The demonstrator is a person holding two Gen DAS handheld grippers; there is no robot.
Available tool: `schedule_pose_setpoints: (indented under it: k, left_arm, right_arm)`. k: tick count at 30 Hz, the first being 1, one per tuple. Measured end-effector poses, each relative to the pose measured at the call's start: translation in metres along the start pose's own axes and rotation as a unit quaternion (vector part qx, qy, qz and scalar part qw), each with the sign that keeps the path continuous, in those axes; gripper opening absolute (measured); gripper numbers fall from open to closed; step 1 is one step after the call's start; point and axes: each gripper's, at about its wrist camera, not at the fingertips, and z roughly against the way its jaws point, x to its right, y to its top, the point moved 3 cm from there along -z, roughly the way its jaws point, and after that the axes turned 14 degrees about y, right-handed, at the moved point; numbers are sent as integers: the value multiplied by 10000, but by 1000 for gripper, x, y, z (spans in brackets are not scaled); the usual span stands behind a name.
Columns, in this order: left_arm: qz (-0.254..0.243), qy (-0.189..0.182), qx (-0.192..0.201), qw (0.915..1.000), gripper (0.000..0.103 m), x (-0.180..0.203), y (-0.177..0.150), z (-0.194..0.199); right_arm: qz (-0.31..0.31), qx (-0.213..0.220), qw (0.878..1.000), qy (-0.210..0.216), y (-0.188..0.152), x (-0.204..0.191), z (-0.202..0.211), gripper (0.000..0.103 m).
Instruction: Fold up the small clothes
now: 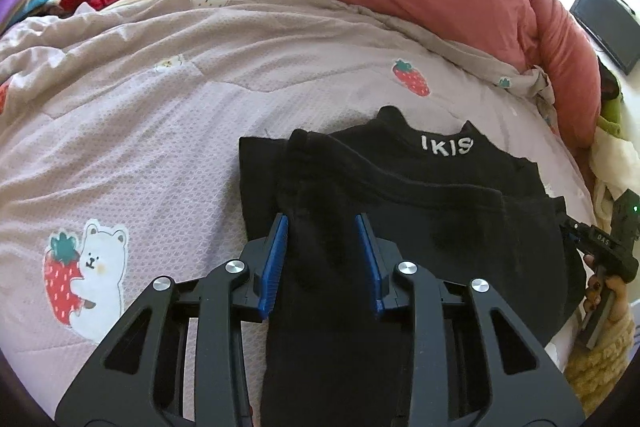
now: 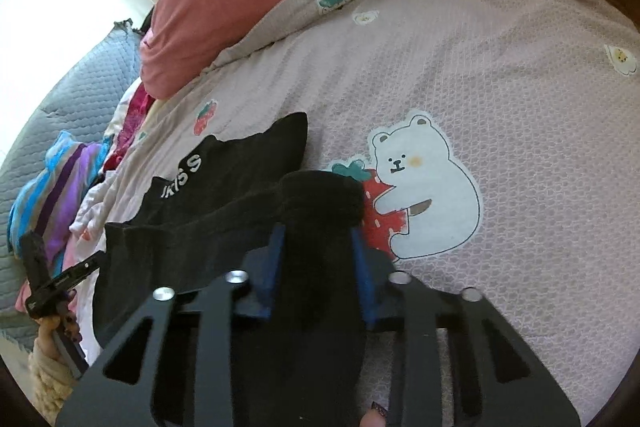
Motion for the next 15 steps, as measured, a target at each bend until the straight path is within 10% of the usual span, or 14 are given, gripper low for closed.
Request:
schedule_pose_setpoints:
  k: [9,15]
  left_arm:
    - [141,-26,-175,9997,27,0,-1,-20]
    - [298,-42,-118,9995,10,-4,-3,-21]
  right_arm:
    - [-87,-56,9999,-64,2,7,-7,36]
    - [-84,82,9999,37,1,7,-1,10]
